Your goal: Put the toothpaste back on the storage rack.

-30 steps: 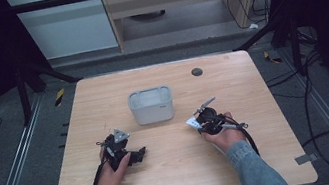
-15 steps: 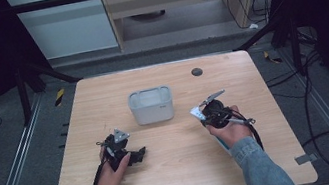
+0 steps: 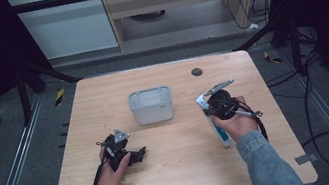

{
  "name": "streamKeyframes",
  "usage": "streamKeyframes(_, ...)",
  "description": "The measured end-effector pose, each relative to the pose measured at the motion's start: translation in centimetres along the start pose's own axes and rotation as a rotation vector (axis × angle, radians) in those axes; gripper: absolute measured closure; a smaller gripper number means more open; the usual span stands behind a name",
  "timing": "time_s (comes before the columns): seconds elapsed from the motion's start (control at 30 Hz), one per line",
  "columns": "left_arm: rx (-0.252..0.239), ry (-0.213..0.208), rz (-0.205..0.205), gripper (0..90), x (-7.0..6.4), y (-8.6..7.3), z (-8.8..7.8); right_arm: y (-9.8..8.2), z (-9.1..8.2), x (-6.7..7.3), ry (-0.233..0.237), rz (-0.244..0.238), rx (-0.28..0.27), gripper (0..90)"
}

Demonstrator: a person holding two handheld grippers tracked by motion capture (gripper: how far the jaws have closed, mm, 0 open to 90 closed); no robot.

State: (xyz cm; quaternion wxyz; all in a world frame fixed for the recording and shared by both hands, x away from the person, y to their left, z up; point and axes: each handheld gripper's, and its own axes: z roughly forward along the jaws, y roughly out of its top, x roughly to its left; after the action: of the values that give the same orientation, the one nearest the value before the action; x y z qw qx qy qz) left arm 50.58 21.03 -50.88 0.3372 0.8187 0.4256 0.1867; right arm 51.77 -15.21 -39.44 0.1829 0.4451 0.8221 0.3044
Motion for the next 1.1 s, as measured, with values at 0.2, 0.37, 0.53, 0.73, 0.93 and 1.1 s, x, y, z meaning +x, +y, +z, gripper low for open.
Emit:
streamKeyframes(0.2,0.0,-0.001,0.0,0.0,0.0,0.0,0.0,0.5,-1.2,-0.4,-0.011,0.005,-0.033,81.2)
streamKeyframes(0.37,0.0,0.0,0.0,0.0,0.0,0.0,0.0,0.6,-1.7,-0.7,-0.024,0.006,-0.047,81.8)
streamKeyframes(0.53,0.0,0.0,0.0,0.0,0.0,0.0,0.0,0.6,-2.1,-0.9,-0.029,0.009,-0.065,82.6)
streamKeyframes(0.73,0.0,0.0,0.0,0.0,0.0,0.0,0.0,0.5,-2.8,-1.1,-0.033,0.016,-0.094,83.3)
streamKeyframes(0.93,0.0,0.0,0.0,0.0,0.0,0.0,0.0,0.8,-3.6,-1.1,-0.04,0.021,-0.132,83.4)
streamKeyframes(1.1,0.0,-0.001,0.0,0.0,0.0,0.0,0.0,0.9,-4.2,-1.1,-0.044,0.026,-0.165,83.4)
